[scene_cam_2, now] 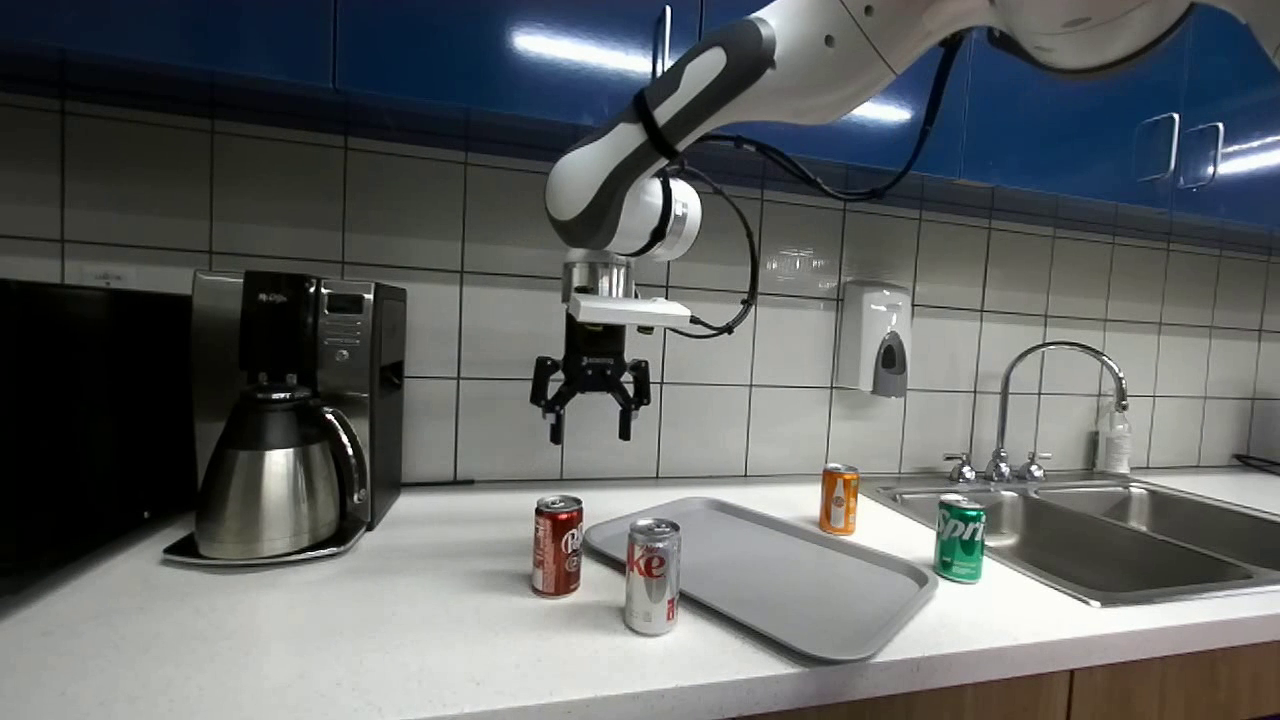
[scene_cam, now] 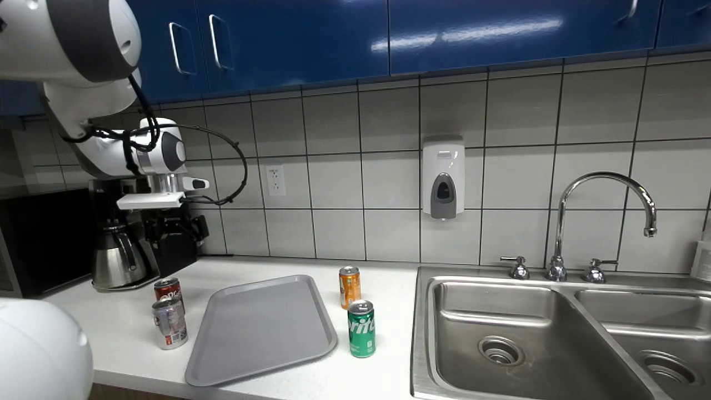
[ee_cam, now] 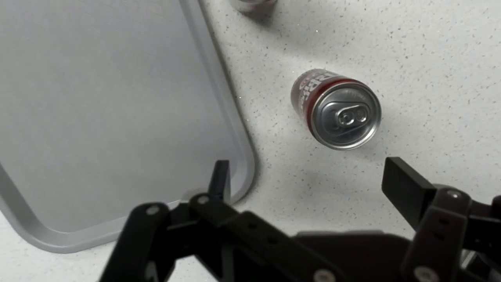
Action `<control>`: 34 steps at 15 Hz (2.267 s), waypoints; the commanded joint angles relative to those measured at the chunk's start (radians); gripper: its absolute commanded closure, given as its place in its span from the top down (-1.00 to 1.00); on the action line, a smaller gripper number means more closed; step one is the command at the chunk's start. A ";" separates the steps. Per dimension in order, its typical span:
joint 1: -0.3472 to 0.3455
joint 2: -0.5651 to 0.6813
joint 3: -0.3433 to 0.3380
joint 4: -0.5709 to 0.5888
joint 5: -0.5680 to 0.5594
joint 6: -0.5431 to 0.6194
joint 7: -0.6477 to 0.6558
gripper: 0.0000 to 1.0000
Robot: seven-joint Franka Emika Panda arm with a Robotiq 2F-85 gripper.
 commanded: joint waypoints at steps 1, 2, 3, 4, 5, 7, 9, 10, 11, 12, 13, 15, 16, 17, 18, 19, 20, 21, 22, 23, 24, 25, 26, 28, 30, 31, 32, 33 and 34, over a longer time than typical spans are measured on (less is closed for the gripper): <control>-0.053 -0.097 0.015 -0.125 0.013 0.029 -0.031 1.00; -0.062 -0.111 0.015 -0.143 0.015 0.030 -0.033 1.00; -0.073 -0.128 0.014 -0.171 0.016 0.036 -0.037 1.00; -0.084 -0.144 0.014 -0.195 0.019 0.040 -0.041 1.00; -0.095 -0.162 0.014 -0.222 0.024 0.046 -0.046 1.00; -0.117 -0.203 0.012 -0.278 0.028 0.062 -0.053 1.00; -0.136 -0.244 0.011 -0.331 0.031 0.075 -0.060 1.00; -0.143 -0.264 0.009 -0.356 0.028 0.084 -0.062 1.00; -0.153 -0.286 0.008 -0.383 0.028 0.093 -0.068 1.00; -0.162 -0.307 0.007 -0.409 0.032 0.101 -0.072 1.00; -0.172 -0.329 0.007 -0.434 0.038 0.106 -0.077 1.00; -0.188 -0.371 0.006 -0.484 0.054 0.115 -0.089 1.00; -0.195 -0.388 0.005 -0.504 0.062 0.118 -0.094 1.00; -0.202 -0.405 0.005 -0.526 0.072 0.120 -0.101 1.00; -0.208 -0.419 0.004 -0.543 0.080 0.118 -0.105 1.00; -0.213 -0.435 0.003 -0.561 0.089 0.114 -0.110 1.00; -0.218 -0.451 0.002 -0.579 0.100 0.113 -0.117 1.00; -0.222 -0.467 0.001 -0.597 0.107 0.112 -0.124 1.00; -0.225 -0.482 0.000 -0.611 0.109 0.112 -0.125 1.00; -0.228 -0.500 -0.001 -0.629 0.111 0.111 -0.129 1.00; -0.229 -0.517 -0.002 -0.644 0.109 0.110 -0.129 1.00; -0.231 -0.537 -0.003 -0.660 0.105 0.107 -0.129 1.00; -0.233 -0.553 -0.005 -0.673 0.108 0.104 -0.133 1.00; -0.235 -0.586 -0.009 -0.697 0.106 0.090 -0.134 1.00; -0.231 -0.533 -0.001 -0.657 0.090 0.090 -0.101 1.00; -0.232 -0.547 -0.002 -0.669 0.090 0.090 -0.105 1.00; -0.233 -0.558 -0.002 -0.679 0.090 0.090 -0.107 1.00; -0.233 -0.563 -0.002 -0.684 0.090 0.090 -0.108 1.00; -0.233 -0.566 -0.002 -0.687 0.090 0.090 -0.108 1.00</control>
